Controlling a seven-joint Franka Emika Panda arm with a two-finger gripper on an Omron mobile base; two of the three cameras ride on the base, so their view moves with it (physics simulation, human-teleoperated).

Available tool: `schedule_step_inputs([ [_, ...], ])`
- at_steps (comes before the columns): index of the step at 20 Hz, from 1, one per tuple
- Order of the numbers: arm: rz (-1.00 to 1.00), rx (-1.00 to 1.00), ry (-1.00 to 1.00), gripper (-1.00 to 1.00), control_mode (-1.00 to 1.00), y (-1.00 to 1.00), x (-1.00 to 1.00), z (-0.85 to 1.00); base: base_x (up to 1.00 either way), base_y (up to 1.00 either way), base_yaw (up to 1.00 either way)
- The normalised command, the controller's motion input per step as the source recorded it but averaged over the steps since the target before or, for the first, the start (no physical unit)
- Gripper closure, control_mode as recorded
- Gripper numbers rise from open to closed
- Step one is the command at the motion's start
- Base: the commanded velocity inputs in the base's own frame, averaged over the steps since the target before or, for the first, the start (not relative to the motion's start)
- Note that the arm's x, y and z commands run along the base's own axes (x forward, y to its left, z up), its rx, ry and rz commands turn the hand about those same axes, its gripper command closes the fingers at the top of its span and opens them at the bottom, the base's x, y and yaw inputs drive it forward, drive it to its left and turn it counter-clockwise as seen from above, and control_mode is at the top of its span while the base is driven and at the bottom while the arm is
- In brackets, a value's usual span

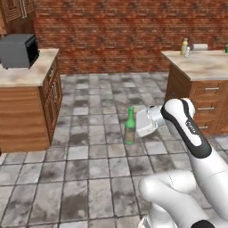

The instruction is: Place the drinks on the dining counter in a tight cluster.

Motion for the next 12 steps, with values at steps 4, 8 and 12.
schedule_step_inputs([
  [4,0.00,0.00,0.00,1.00,1.00,0.00,0.00,0.00,0.49,-0.35,-0.65],
  [8,0.00,0.00,0.00,1.00,1.00,0.00,0.00,0.00,1.00,0.00,-0.19],
  [12,0.00,0.00,0.00,1.00,1.00,0.00,0.00,0.00,1.00,0.00,-0.05],
])
